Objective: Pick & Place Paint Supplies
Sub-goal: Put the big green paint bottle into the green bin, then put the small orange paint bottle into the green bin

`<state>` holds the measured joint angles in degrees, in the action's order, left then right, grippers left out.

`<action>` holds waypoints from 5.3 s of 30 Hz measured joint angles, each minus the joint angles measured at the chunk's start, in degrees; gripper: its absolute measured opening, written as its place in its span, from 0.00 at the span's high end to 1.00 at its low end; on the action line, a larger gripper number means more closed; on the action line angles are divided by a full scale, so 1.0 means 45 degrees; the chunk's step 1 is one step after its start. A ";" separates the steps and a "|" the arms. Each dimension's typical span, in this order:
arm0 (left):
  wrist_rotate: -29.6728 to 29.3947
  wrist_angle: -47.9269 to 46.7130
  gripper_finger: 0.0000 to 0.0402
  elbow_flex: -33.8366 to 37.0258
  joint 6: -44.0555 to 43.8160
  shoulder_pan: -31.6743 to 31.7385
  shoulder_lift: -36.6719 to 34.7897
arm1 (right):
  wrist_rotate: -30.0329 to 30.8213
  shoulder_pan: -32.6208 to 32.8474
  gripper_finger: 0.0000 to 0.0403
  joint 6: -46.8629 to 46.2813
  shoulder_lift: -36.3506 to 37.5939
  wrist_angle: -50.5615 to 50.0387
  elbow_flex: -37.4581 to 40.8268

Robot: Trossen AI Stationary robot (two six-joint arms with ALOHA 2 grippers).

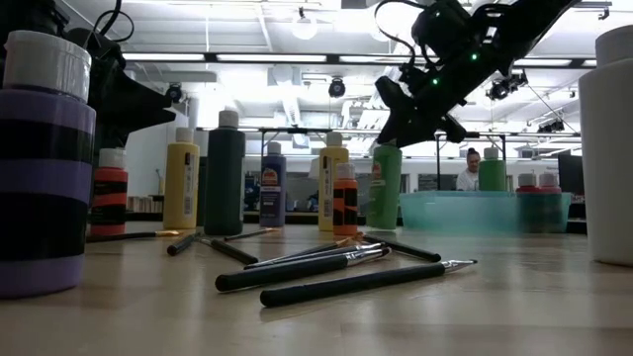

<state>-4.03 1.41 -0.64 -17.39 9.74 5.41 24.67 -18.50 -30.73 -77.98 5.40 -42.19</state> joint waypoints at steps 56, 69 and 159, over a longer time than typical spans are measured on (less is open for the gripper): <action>0.0003 0.0002 0.62 0.0000 0.0000 -0.0001 -0.0002 | 0.5755 -0.1425 0.68 -0.7895 0.3206 -1.2212 -0.0180; 0.0038 0.0000 0.62 0.0000 0.0000 0.0000 -0.0002 | 0.5182 -0.1423 0.68 -0.7881 0.2924 -1.2136 -0.0194; 0.0038 0.0000 0.62 0.0000 0.0000 0.0000 -0.0004 | -0.0818 0.4673 0.36 -0.6438 0.7972 -1.4073 -0.0170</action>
<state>-3.86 1.41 -0.64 -17.39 9.74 5.39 20.99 2.53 -59.70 -42.10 -57.93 -42.96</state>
